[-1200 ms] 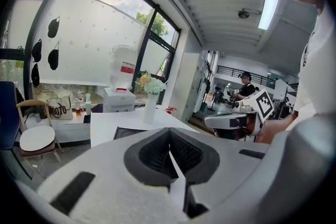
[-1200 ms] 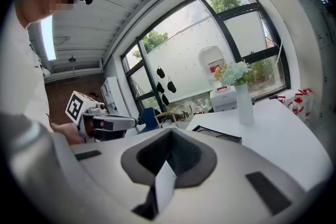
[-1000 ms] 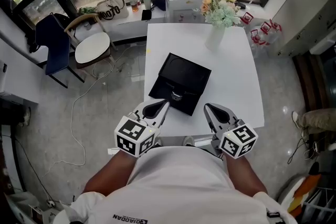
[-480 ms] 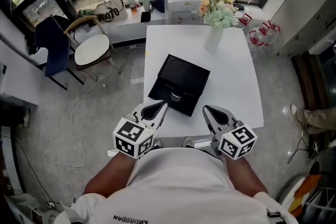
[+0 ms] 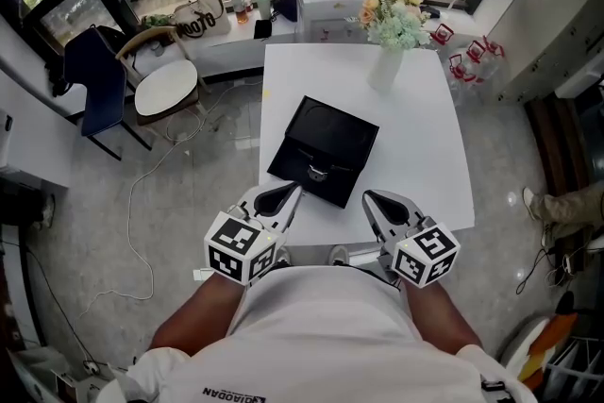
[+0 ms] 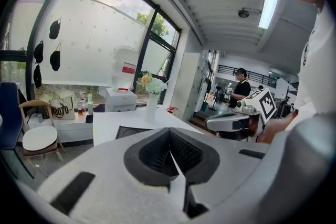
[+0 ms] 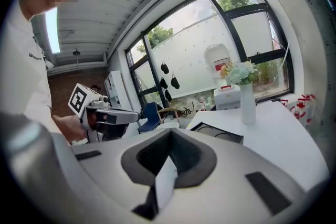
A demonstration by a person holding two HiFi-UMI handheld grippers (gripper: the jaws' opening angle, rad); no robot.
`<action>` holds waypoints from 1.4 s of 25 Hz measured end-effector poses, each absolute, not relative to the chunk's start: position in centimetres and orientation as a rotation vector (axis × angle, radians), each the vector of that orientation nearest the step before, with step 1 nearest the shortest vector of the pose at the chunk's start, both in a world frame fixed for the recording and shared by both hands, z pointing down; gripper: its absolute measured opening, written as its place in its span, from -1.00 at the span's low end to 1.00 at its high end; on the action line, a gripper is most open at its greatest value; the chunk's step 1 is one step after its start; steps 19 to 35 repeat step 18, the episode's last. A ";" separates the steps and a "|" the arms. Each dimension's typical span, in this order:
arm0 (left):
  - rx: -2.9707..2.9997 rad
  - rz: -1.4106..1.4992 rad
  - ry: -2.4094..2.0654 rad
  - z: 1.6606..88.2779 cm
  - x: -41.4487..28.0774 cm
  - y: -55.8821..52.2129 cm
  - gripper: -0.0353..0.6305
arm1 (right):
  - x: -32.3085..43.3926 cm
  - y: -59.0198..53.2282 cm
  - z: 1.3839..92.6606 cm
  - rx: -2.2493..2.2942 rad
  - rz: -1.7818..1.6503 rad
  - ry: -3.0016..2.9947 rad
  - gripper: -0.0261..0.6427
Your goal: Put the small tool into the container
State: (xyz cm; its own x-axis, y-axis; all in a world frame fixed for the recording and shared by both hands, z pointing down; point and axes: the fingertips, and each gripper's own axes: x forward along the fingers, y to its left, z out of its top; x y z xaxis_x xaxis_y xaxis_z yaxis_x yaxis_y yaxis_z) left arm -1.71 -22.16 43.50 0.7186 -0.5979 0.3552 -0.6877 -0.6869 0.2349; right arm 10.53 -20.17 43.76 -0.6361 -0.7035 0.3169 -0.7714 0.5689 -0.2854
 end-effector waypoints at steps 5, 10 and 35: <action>2.580 0.353 -1.000 43.3 -1.7 -22.2 -0.87 | 10.4 -20.2 43.9 1.247 0.602 -2.628 -0.91; 2.577 0.352 -1.005 43.4 -2.0 -22.2 -0.87 | 10.2 -20.3 44.0 1.247 0.602 -2.628 -0.91; 2.572 0.354 -1.006 43.6 -2.0 -22.4 -0.87 | 10.1 -20.3 44.3 1.241 0.614 -2.632 -0.91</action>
